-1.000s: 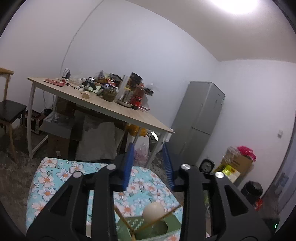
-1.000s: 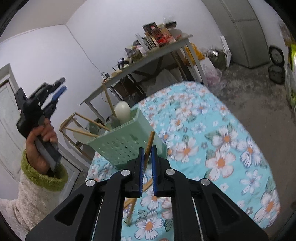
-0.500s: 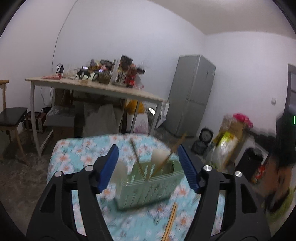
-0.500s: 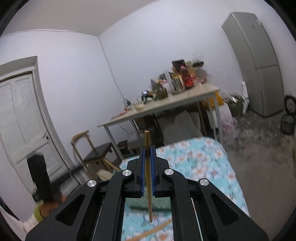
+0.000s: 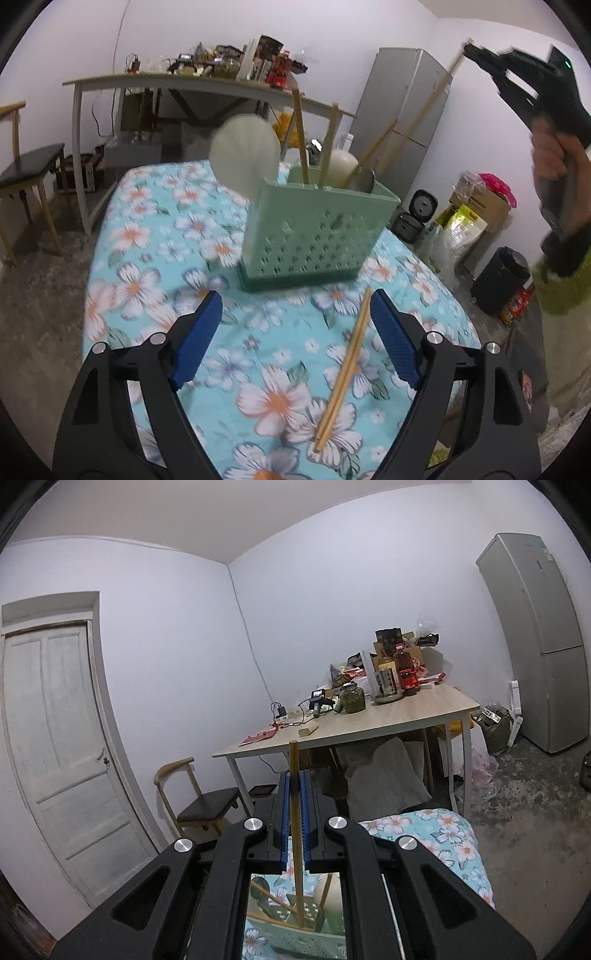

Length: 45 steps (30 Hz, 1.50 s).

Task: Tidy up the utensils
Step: 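Lower the held chopstick into the caddy and open the right tool, then move both tools down to straddle the last two chopsticks on the cover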

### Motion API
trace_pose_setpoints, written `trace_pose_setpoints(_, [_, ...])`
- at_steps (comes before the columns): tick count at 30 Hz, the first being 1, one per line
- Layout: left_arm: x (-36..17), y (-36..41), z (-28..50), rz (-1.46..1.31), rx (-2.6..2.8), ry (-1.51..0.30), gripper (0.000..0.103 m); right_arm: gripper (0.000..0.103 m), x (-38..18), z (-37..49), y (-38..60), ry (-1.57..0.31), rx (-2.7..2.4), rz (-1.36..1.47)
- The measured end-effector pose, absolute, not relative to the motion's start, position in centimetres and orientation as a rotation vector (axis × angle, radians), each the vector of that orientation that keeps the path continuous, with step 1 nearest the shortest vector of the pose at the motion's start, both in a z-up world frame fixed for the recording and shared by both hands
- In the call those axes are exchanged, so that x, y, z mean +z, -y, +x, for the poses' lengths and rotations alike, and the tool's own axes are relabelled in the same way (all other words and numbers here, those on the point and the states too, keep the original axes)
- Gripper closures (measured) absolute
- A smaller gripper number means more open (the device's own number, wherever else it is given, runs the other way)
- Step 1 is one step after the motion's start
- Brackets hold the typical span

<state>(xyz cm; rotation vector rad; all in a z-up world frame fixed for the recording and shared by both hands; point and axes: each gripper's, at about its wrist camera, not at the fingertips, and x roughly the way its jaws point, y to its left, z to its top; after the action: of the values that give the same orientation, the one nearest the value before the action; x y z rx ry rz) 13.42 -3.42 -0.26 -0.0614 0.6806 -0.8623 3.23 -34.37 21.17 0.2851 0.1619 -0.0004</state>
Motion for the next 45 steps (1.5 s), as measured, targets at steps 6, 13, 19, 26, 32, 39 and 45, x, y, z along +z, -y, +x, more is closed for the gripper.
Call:
trace_pose_setpoints(6, [-0.8, 4.1, 12.7, -0.025, -0.873, -0.677, 0.02, 0.097, 20.2, 6.9, 33.5, -0.217, -0.002, 0.259])
trace_pose_setpoints(13, [-0.9, 4.0, 12.8, -0.015, -0.857, -0.677, 0.02, 0.097, 17.2, 10.4, 32.4, -0.324, -0.02, 0.206])
trace_pose_setpoints(19, [-1.0, 4.1, 12.9, -0.014, -0.855, -0.681, 0.02, 0.09, 14.3, 12.2, 32.0, -0.458, -0.007, 0.213])
trace_pose_setpoints(26, [-1.3, 4.6, 13.1, -0.011, -0.861, -0.694, 0.02, 0.069, 14.8, 9.7, 33.2, -0.414, -0.011, 0.262])
trace_pose_setpoints(32, [-1.5, 4.9, 13.3, -0.005, -0.864, -0.698, 0.02, 0.069, 14.2, 5.3, 35.3, -0.378, -0.018, 0.357])
trace_pose_setpoints(39, [-2.1, 5.3, 13.9, -0.002, -0.857, -0.716, 0.02, 0.069, 7.8, 1.6, 36.8, -0.514, -0.032, 0.533])
trace_pose_setpoints(45, [-2.4, 5.5, 14.0, 0.013, -0.848, -0.733, 0.02, 0.071, -1.8, 0.9, 36.8, -0.702, -0.023, 0.799])
